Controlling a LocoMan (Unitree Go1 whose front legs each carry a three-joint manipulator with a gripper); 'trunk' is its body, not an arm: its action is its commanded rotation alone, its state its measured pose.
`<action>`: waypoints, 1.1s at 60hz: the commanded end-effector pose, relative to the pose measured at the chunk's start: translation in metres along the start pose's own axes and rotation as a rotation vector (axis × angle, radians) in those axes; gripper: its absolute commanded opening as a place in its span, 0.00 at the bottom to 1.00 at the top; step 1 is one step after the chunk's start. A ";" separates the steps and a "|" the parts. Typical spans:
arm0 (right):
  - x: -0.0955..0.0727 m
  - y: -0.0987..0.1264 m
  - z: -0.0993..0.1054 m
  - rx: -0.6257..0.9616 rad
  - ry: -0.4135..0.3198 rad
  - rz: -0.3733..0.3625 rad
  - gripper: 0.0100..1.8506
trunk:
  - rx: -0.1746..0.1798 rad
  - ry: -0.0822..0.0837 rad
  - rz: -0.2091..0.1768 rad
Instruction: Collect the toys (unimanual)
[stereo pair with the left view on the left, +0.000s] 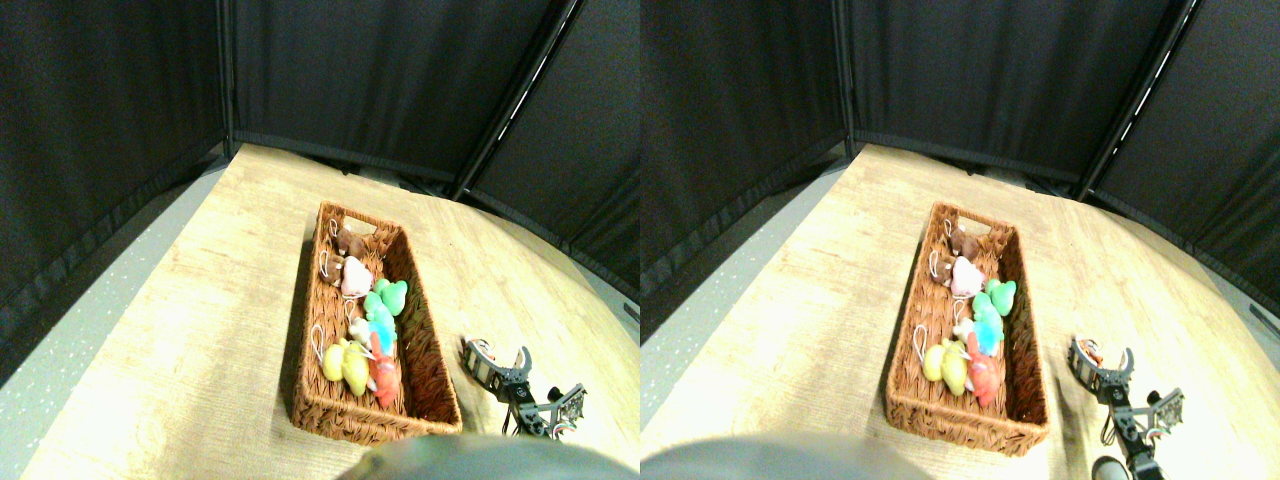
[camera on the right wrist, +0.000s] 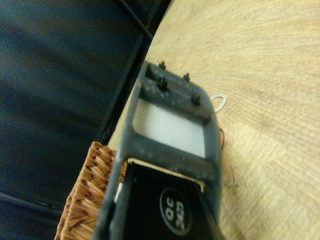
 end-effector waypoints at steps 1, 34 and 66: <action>0.003 0.001 0.006 0.020 -0.062 0.020 0.37 | -0.004 0.004 -0.002; 0.002 -0.017 0.010 0.043 -0.099 0.025 0.44 | 0.013 0.010 -0.001; 0.025 -0.025 0.005 0.055 -0.106 0.009 0.43 | 0.015 0.007 -0.004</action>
